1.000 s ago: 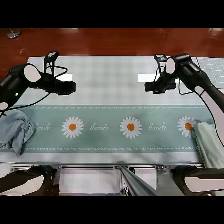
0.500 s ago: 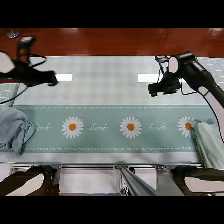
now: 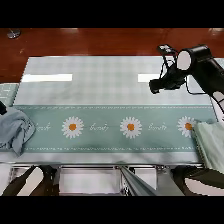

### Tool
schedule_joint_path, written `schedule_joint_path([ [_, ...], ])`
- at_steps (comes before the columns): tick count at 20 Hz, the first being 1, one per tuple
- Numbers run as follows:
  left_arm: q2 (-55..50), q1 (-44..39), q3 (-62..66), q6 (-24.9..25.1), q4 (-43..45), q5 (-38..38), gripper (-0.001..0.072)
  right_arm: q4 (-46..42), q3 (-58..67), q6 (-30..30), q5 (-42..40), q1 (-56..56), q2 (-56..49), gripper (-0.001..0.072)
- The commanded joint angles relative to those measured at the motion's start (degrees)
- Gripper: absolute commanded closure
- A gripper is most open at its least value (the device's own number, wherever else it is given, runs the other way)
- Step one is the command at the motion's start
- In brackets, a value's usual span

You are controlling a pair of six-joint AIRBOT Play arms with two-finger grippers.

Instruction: Fold the shirts.

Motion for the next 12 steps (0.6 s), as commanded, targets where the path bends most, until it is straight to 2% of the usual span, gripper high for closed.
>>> schedule_joint_path([
  [1,-6.82,3.23,-3.19,1.14,0.68,1.38,0.0008,0.59,0.0,-0.13,-0.2,0.92,0.48,0.0081],
  [5,-15.21,3.23,-3.17,2.16,0.66,1.44,0.0008,0.68,0.0,0.61,-0.46,0.92,0.48,0.0082],
  [9,-19.28,3.21,-3.17,2.23,0.59,4.48,0.0011,0.7,0.0,1.88,-1.49,0.92,0.48,0.0091],
  [10,-19.82,3.21,-3.17,3.08,0.57,4.68,0.0091,0.68,0.0,2.05,-1.49,0.92,0.48,0.0091],
  [11,-19.96,3.15,-3.19,5.09,0.15,4.48,0.0528,0.68,0.0,2.19,-1.36,0.92,0.48,0.0092],
  [12,-19.93,3.13,-3.15,7.96,-1.03,4.26,0.0668,0.59,0.0,3.02,-0.96,0.92,0.48,0.0092],
])
